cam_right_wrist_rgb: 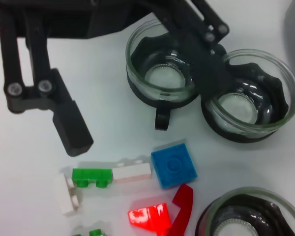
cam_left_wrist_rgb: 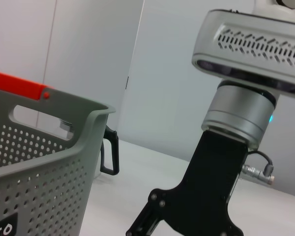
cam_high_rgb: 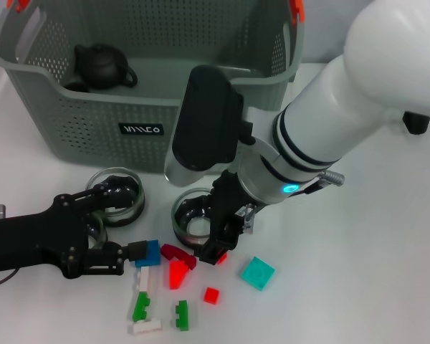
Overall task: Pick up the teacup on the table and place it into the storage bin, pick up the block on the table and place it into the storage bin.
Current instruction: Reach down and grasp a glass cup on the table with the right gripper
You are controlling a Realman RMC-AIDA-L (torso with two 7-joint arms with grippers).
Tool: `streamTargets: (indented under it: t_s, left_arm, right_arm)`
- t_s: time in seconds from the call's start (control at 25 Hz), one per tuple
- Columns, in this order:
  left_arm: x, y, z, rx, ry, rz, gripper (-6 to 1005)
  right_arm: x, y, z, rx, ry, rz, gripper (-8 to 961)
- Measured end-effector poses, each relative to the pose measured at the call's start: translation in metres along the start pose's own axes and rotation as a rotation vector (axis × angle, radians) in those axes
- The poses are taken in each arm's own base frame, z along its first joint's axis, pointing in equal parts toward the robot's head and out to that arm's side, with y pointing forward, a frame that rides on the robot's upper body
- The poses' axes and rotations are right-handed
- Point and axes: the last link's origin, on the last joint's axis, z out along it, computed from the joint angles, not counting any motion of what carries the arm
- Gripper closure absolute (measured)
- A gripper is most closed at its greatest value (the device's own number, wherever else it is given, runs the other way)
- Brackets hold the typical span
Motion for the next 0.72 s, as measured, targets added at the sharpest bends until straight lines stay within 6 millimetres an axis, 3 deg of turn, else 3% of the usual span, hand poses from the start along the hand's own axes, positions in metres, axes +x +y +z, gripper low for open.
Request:
streamTargets:
  t_s: [0.72]
  left_arm:
    - [-0.003, 0.003, 0.003, -0.001, 0.007, -0.003, 67]
  right_arm:
    - [0.009, -0.004, 0.018, -0.016, 0.022, -0.113, 73]
